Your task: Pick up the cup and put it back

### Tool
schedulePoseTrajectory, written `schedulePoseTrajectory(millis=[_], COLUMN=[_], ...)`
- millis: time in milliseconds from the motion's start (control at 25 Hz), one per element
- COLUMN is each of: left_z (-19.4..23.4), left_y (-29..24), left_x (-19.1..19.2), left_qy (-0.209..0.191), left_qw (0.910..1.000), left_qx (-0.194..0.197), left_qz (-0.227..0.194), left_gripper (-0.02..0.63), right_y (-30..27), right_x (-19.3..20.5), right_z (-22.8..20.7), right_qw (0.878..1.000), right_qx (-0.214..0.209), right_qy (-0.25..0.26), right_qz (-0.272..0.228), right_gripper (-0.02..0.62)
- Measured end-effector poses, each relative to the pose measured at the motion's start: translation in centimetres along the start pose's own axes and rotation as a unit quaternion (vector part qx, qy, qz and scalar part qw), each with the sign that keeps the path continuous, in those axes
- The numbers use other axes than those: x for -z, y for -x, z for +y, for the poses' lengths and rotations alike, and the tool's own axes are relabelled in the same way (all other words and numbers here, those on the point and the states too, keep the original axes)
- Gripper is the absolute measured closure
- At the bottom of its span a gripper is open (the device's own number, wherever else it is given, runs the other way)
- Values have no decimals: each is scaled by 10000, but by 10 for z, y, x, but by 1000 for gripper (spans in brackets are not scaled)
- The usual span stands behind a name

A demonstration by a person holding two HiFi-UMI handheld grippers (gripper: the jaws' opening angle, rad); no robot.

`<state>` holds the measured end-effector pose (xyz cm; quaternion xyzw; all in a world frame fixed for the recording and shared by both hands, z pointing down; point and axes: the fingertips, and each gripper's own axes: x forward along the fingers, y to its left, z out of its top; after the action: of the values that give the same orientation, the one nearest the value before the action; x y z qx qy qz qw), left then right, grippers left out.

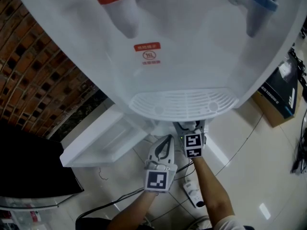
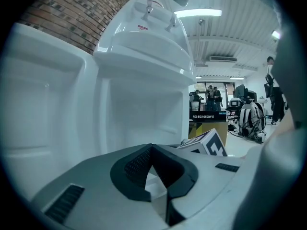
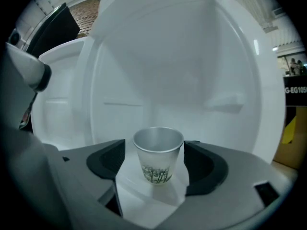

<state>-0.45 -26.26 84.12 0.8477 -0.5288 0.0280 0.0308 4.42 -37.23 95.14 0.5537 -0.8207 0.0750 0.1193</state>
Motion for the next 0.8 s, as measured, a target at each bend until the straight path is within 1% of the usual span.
schedulePoseTrajectory(millis=[160,240,280,400,480,640,720,800], left_z=[-1,-3,-4,-9,-9,-7,-9,-12], left_y=[8,12,14,21,28,37,40,41], left_x=[-11,-18,-24,-47,-62,-86,-99,-112], left_qy=[25,15,25,28,-46,-65,-138,-250], left_qw=[10000,10000,10000,9998,9996,9989,9984,9976], left_qx=[-13,17,22,32,65,27,63,147], left_qz=[-10,-17,-39,-196,-283,-455,-544,-634], left_gripper=[612,612,612,612,612,612,612,612], right_y=[36,60,73,112,134,170,180,183], right_x=[-19,-36,-48,-82,-106,-151,-163,-171], right_z=[7,18,25,44,53,64,66,65], right_qw=[9998,9998,9999,9996,9992,9985,9984,9982], right_qx=[127,110,94,53,70,138,179,189], right_qy=[-121,-150,-133,-235,-340,-225,-170,-212], right_qz=[70,69,24,-114,-203,-478,-512,-535], right_gripper=[204,204,227,351,418,499,550,557])
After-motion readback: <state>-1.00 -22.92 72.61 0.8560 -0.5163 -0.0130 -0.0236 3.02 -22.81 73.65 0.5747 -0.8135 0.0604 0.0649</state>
